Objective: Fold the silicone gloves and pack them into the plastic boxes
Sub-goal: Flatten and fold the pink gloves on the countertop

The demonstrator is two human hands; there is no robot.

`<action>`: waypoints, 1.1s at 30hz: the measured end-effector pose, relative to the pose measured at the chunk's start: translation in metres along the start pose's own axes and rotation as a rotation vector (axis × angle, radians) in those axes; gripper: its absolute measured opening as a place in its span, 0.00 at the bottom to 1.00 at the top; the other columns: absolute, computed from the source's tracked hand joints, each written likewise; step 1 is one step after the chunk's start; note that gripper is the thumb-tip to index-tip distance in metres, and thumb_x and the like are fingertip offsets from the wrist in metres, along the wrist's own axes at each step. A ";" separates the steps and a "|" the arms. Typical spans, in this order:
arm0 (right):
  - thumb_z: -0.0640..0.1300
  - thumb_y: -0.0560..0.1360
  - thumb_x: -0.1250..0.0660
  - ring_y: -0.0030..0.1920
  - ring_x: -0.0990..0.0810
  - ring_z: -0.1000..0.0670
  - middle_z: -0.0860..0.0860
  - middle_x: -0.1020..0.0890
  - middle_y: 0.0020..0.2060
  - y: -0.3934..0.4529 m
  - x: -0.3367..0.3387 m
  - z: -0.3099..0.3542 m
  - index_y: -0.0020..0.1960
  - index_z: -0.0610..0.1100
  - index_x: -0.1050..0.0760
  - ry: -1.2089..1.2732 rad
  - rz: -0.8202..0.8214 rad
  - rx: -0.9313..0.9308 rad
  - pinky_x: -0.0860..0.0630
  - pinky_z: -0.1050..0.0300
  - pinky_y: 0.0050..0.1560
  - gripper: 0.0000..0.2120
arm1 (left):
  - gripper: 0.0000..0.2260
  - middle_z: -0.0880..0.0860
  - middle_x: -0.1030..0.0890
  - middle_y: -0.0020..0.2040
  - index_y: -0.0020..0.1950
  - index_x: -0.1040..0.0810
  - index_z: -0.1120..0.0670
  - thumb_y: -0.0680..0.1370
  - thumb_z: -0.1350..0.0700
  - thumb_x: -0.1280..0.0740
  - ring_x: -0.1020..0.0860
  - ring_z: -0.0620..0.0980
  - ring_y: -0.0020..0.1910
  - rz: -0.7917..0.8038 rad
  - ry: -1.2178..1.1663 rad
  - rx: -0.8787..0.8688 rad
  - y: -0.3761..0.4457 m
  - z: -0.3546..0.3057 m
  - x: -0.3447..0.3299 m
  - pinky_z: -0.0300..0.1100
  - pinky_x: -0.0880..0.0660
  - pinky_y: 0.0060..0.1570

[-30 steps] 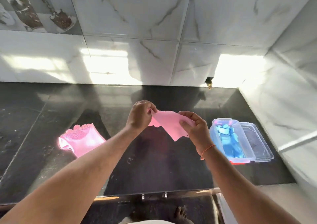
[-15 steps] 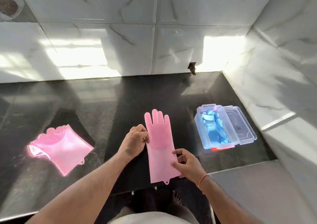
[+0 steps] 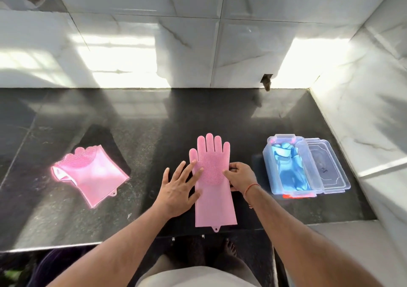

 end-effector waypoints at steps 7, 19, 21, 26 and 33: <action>0.44 0.78 0.24 0.51 0.14 0.49 0.54 0.14 0.47 0.012 0.016 0.000 0.59 0.46 0.15 -0.194 -0.113 0.116 0.17 0.47 0.62 0.10 | 0.33 0.42 0.73 0.87 0.86 0.70 0.36 0.84 0.30 0.59 0.69 0.52 0.88 -0.009 0.011 0.032 0.016 -0.021 -0.007 0.69 0.71 0.80; 0.43 0.77 0.24 0.60 0.24 0.44 0.49 0.26 0.65 -0.015 0.008 0.023 0.70 0.48 0.23 -0.566 -0.323 0.435 0.17 0.44 0.58 0.23 | 0.35 0.41 0.64 0.90 0.89 0.62 0.38 0.85 0.31 0.54 0.62 0.54 0.89 -0.047 -0.045 0.073 0.003 -0.007 0.002 0.68 0.65 0.84; 0.42 0.75 0.23 0.62 0.25 0.41 0.49 0.27 0.67 -0.027 -0.011 0.042 0.72 0.49 0.24 -0.641 -0.294 0.520 0.16 0.42 0.55 0.26 | 0.34 0.41 0.61 0.90 0.89 0.58 0.39 0.86 0.33 0.52 0.60 0.53 0.90 -0.081 -0.043 0.136 -0.013 0.021 0.007 0.67 0.62 0.85; 0.40 0.79 0.26 0.68 0.24 0.41 0.47 0.23 0.68 -0.054 -0.091 0.079 0.74 0.44 0.24 -0.546 0.011 0.693 0.29 0.47 0.75 0.24 | 0.33 0.44 0.57 0.91 0.90 0.55 0.42 0.87 0.35 0.50 0.55 0.56 0.90 -0.082 0.001 0.322 -0.059 0.107 0.022 0.69 0.56 0.85; 0.44 0.81 0.28 0.65 0.20 0.45 0.48 0.20 0.67 -0.084 -0.205 0.113 0.77 0.45 0.26 -0.490 0.273 0.685 0.24 0.47 0.71 0.25 | 0.31 0.49 0.45 0.88 0.88 0.42 0.44 0.86 0.37 0.40 0.46 0.62 0.87 -0.120 -0.057 0.557 -0.122 0.204 0.047 0.68 0.40 0.79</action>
Point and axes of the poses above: each hand's wrist, its own y-axis towards the middle knuckle, its own x-axis out of the back of the hand, z = x × y, the point moved 5 cm from there along y, towards the middle knuckle
